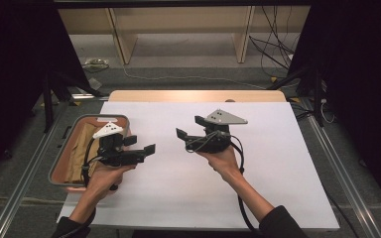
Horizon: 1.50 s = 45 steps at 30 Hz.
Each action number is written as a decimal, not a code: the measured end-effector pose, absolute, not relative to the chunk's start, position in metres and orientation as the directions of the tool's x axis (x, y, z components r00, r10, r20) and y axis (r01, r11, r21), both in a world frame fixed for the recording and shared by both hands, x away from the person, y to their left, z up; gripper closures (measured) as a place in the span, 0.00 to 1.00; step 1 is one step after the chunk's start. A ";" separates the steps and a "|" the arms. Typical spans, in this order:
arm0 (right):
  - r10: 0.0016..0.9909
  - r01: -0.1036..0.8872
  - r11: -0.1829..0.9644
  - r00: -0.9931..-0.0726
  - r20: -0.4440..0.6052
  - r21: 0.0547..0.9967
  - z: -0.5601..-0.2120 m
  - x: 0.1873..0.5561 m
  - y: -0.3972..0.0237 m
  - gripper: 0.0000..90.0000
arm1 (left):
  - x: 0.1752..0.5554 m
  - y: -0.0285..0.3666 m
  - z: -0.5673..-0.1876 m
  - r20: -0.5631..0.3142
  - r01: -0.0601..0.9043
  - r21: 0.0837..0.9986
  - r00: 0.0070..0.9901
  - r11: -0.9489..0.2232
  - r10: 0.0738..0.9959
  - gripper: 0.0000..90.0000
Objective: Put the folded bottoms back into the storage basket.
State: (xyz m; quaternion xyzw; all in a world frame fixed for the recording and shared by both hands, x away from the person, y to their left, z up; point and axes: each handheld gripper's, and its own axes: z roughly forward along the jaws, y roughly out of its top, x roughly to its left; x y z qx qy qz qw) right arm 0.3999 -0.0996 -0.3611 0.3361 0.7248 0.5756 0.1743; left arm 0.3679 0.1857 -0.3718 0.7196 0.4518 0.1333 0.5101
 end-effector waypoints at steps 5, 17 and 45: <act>0.693 0.288 0.096 -0.707 0.143 0.953 -0.365 0.395 -0.109 0.23 | 0.366 0.176 -0.377 -0.272 0.506 0.859 0.575 -0.075 0.771 0.18; 0.701 0.283 0.105 -0.701 0.131 0.953 -0.375 0.382 -0.129 0.22 | 0.356 0.157 -0.390 -0.243 0.466 0.879 0.619 -0.100 0.747 0.18; 0.704 0.277 0.086 -0.696 0.139 0.957 -0.381 0.356 -0.153 0.21 | 0.339 0.154 -0.396 -0.218 0.398 0.913 0.663 -0.090 0.716 0.18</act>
